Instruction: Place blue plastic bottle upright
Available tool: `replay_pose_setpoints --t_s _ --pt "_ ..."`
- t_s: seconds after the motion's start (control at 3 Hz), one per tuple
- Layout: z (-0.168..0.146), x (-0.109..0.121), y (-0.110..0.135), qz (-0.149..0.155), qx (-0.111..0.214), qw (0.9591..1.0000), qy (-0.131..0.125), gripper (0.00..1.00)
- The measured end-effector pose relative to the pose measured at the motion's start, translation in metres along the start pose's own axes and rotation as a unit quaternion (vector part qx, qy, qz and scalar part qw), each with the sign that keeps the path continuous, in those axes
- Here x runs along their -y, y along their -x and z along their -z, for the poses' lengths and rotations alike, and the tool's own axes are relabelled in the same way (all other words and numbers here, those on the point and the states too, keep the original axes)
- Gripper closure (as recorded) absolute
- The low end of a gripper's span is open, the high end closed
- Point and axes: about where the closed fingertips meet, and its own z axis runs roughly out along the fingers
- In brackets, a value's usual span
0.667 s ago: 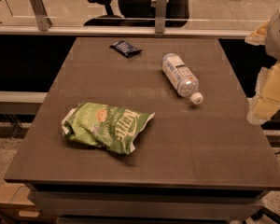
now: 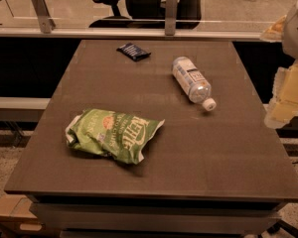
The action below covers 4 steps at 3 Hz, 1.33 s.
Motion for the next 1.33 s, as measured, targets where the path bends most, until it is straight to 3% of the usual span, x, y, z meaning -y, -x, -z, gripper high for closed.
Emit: replay_pose_setpoints --t_s 0.33,0.67,1.0,1.33 --pt "0.011 0.010 0.007 0.058 -0.004 0.9981 -0.022 0.00" --pt "0.021 0.026 0.014 0.153 -0.010 0.9874 -0.041 0.00" --pt "0.024 0.043 0.019 0.243 -0.017 0.9689 -0.046 0.00" --pt "0.020 0.059 0.026 0.334 -0.011 0.9423 -0.021 0.00"
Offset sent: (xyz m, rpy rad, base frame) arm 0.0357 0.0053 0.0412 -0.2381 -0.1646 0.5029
